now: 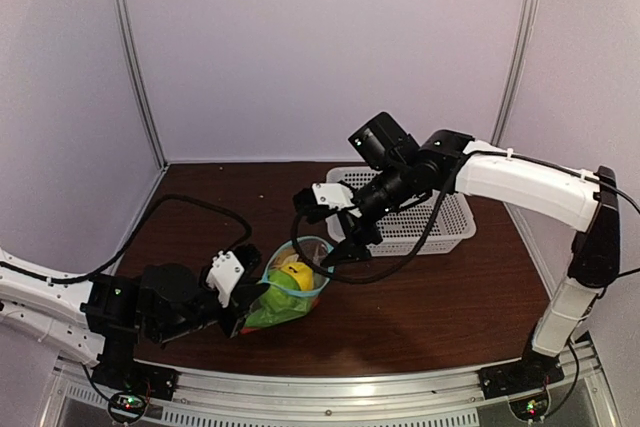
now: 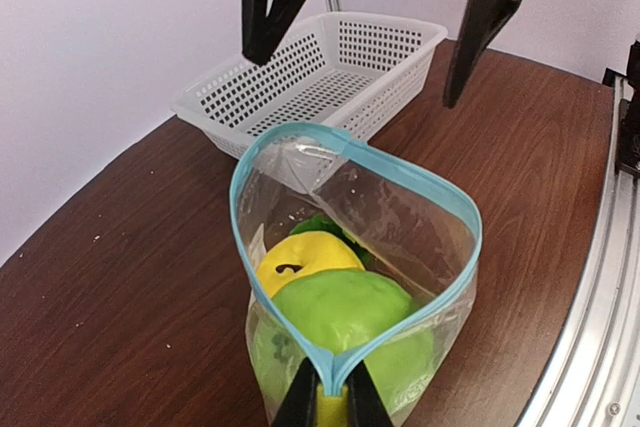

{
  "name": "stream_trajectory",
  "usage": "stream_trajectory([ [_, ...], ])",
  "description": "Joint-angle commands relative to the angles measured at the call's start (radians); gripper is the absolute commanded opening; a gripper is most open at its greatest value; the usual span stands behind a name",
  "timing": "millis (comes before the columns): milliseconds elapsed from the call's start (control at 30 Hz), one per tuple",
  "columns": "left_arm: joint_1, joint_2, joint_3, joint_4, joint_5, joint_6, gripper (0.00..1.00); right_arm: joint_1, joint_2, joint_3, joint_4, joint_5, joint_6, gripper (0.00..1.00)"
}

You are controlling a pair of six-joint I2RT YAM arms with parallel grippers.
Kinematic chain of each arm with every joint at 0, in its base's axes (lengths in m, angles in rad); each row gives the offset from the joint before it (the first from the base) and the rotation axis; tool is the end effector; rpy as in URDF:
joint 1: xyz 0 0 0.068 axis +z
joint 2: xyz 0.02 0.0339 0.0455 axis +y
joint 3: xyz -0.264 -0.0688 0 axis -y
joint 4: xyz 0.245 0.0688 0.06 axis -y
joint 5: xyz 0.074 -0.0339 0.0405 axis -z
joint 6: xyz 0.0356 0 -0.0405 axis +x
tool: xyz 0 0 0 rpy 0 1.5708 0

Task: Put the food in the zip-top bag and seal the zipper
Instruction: Adjust the zipper food storage bag at the center of the board, then pass from the left arm to the right

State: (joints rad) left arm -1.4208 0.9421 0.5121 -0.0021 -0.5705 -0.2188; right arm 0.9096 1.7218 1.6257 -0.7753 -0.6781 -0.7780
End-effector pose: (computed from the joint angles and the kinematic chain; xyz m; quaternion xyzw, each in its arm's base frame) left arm 0.0499 -0.2017 0.2359 0.3319 0.7524 -0.2164 0.5262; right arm 0.2125 0.3095 0.3329 -0.7377 0.5037 0.3330 0.3019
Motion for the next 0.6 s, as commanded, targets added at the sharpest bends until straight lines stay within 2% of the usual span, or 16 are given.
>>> stream_trajectory([
  [0, -0.004, -0.024, 0.011, 0.009, 0.018, 0.002, 0.0, -0.038, 0.066, -0.016, 0.109, 0.12, 0.03, 0.84],
  [167, -0.003, -0.065, 0.001, -0.023, 0.001, -0.009, 0.0, -0.067, 0.174, 0.066, -0.022, 0.134, 0.115, 0.7],
  [267, -0.004, -0.072, -0.009, -0.019, -0.005, -0.01, 0.0, -0.066, 0.192, 0.043, -0.001, 0.186, 0.198, 0.64],
  [333, -0.004, -0.065, -0.011, -0.023, -0.01, -0.012, 0.0, -0.067, 0.21, 0.054, 0.001, 0.242, 0.27, 0.45],
  [467, -0.004, -0.039, 0.008, -0.088, -0.045, -0.039, 0.0, -0.068, 0.254, 0.172, -0.153, 0.273, 0.304, 0.05],
  [500, -0.004, -0.033, 0.017, -0.12, -0.061, -0.05, 0.0, -0.067, 0.256, 0.194, -0.194, 0.269, 0.304, 0.0],
  [567, -0.004, -0.024, 0.032, -0.184, -0.09, -0.083, 0.0, -0.066, 0.251, 0.238, -0.29, 0.263, 0.29, 0.0],
])
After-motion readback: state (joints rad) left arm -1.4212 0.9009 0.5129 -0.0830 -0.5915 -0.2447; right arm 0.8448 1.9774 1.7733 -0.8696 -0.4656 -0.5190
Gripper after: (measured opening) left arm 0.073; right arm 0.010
